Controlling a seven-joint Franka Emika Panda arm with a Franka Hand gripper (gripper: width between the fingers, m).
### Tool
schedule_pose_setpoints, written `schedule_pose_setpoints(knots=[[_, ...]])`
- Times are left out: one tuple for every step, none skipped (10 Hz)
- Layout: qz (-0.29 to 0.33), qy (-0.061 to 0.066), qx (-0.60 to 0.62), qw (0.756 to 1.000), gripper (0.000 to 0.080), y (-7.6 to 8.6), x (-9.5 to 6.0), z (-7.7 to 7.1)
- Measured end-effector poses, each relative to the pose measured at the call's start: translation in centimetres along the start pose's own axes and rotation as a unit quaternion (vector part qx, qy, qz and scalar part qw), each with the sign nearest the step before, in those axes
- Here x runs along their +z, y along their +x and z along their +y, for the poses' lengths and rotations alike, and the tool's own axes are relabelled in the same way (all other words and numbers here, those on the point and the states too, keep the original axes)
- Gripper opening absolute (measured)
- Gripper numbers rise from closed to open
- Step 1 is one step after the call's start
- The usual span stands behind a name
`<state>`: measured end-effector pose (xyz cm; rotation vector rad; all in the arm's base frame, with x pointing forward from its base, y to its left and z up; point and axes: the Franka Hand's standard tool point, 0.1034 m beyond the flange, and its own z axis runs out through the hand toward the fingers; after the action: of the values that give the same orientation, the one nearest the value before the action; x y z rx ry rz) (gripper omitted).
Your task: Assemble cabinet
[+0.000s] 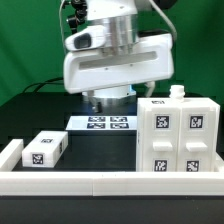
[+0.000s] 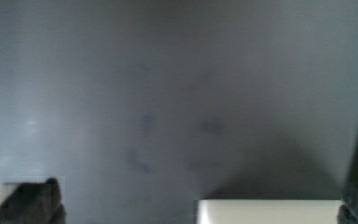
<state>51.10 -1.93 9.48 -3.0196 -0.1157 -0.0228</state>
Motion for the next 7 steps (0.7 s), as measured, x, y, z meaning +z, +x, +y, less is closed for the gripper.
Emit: schedule_pose_setpoints(knots=[[0.0,0.0,0.004,1.0,0.0795,0.0,0.0,-0.2],[-0.001,0.001,-0.001,1.0,0.0795,0.0,0.1,-0.6],[-0.001,0.001,0.0,1.0,0.0798,0.0,0.1,-0.5],[-0.002,0.001,0.002,1.0,0.0797,-0.1,0.2,-0.3],[-0.008,0.001,0.013,1.0,0.0797,-0.7,0.7,1.1],[-0.016,-0.004,0.034,0.999,0.0797,-1.7,1.4,3.6],[-0.019,-0.01,0.049,0.999,0.0797,-2.5,1.9,5.4]])
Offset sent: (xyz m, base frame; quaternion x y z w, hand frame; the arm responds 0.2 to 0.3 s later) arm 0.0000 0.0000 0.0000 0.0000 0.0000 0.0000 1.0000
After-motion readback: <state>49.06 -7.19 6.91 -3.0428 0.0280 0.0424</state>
